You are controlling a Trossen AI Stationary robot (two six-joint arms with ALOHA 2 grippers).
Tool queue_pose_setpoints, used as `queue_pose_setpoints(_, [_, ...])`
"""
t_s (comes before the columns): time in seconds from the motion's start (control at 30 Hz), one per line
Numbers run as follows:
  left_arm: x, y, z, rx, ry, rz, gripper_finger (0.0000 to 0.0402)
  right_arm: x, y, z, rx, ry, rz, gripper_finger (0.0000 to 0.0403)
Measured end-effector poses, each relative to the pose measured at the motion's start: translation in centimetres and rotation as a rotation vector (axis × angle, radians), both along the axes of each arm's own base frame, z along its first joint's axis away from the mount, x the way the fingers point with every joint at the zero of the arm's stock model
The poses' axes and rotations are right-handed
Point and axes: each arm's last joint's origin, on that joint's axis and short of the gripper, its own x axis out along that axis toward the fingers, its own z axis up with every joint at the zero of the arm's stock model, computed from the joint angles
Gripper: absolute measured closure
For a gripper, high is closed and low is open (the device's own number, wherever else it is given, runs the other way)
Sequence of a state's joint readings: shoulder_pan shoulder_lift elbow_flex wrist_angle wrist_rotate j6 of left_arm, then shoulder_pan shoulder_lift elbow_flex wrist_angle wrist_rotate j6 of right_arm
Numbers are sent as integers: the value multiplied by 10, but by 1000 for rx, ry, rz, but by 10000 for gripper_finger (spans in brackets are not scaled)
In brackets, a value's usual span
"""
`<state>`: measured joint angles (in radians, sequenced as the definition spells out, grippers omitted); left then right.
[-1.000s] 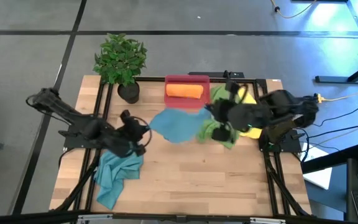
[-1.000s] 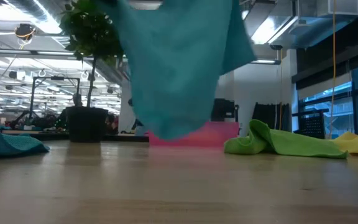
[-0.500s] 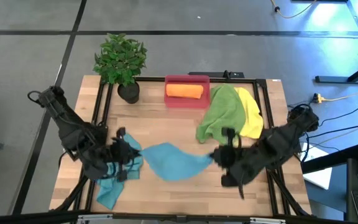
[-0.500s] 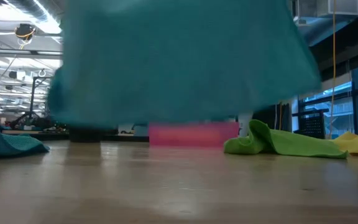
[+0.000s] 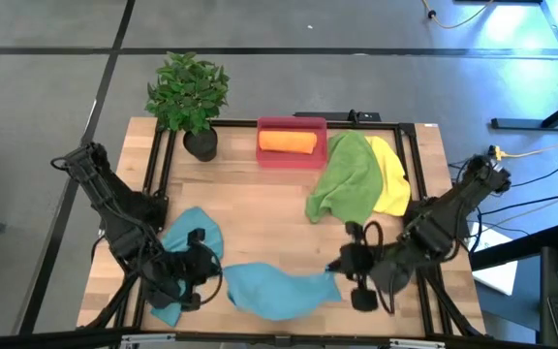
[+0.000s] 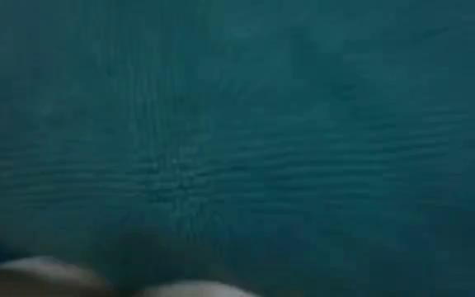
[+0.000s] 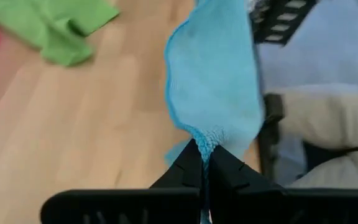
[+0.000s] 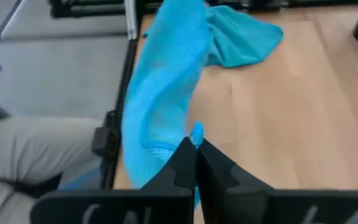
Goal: Roll microfiber towels into tight, uniform cylinder then place into a basket
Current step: Fold the right blue towel
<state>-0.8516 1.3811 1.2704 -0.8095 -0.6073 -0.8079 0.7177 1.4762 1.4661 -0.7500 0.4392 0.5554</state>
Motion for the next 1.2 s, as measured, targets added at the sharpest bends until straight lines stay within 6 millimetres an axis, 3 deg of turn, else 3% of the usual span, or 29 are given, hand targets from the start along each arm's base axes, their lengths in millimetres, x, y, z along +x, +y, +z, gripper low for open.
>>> queue_pose_setpoints(0.17, [11, 26, -28, 48, 115, 74, 402, -23, -33, -48, 182, -91, -43, 398])
queue_pose_setpoints(0.33, [30, 75, -63, 89, 241, 209, 401, -45, -73, -110, 239, -85, -202, 398])
queue_pose_setpoints(0.53, [44, 135, -106, 108, 342, 300, 401, -63, -119, -165, 175, -24, -391, 398])
queue_pose_setpoints(0.67, [50, 161, -126, 46, 320, 267, 401, -70, -140, -191, 140, 29, -492, 398])
queue_pose_setpoints(0.8, [52, 176, -135, 21, 298, 254, 401, -72, -152, -205, 103, 50, -538, 387])
queue_pose_setpoints(1.03, [51, 183, -137, 25, 311, 274, 401, -70, -171, -207, 91, 66, -623, 331])
queue_pose_setpoints(1.2, [38, 184, -143, 35, 451, 305, 401, -71, -185, -208, 65, 93, -678, 300])
